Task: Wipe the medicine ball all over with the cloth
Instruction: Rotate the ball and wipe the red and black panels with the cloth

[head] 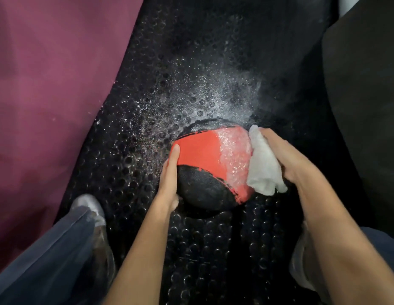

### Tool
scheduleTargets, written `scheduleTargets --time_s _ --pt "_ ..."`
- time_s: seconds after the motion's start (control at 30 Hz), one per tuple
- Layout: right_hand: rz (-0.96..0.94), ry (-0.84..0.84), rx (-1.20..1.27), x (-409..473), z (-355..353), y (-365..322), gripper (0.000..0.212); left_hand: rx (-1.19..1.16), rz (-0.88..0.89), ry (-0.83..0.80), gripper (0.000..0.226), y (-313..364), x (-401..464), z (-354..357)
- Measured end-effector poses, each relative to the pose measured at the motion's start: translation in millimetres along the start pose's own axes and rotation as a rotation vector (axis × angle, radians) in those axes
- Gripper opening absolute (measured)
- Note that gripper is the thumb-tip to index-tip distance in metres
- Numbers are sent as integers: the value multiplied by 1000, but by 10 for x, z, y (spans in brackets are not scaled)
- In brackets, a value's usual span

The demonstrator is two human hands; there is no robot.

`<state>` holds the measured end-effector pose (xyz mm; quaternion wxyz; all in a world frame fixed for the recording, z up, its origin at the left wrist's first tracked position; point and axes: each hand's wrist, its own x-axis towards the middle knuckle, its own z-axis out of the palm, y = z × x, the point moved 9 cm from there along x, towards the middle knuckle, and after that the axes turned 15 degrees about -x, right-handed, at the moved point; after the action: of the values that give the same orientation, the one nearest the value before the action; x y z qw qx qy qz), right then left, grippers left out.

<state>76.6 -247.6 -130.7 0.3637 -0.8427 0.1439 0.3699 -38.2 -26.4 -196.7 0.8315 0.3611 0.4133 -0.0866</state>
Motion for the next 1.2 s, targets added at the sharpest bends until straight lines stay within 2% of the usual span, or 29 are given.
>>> scheduleTargets --time_s 0.07,0.13,0.23,0.27,0.33,0.5,0.6,0.7,0.8,0.87,0.93,1.03,1.07,1.13,1.2 --pt "84 70 -74 -106 -29 57 68 56 -16 1 104 72 66 16" --pt "128 103 -112 -219 27 68 75 175 17 77 100 238 106 -32" --pt "104 223 -231 -416 56 -4 65 438 255 172 49 658 -51 54" --pt "106 281 -269 -445 46 -4 63 543 330 170 39 751 -88 141" --pt "139 389 -323 -541 11 16 62 690 402 117 35 836 -200 336" --pt "176 483 -309 -764 -38 58 69 834 370 -21 44 807 -486 511" --pt "131 450 -308 -813 -46 -25 73 1061 410 -158 53 779 -680 684" --pt "72 270 -147 -812 11 -38 72 1320 393 -254 73 695 -843 802" --pt "31 0 -6 -831 76 69 48 1434 372 -282 91 620 -909 806" --pt "24 -61 19 -888 32 181 36 1450 384 -284 95 598 -921 780" --pt "-54 71 -30 -970 -128 183 30 1439 400 -277 95 591 -923 750" --pt "-172 500 -363 -1300 -505 -11 31 1436 390 -265 95 567 -916 747" --pt "-199 580 -348 -1426 -569 -70 34 1437 373 -251 94 557 -903 740" --pt "-238 527 -100 -1487 -581 -92 30 1444 347 -215 92 563 -879 728" --pt "-172 364 91 -1431 -481 -57 18 1459 324 -190 88 565 -861 712"
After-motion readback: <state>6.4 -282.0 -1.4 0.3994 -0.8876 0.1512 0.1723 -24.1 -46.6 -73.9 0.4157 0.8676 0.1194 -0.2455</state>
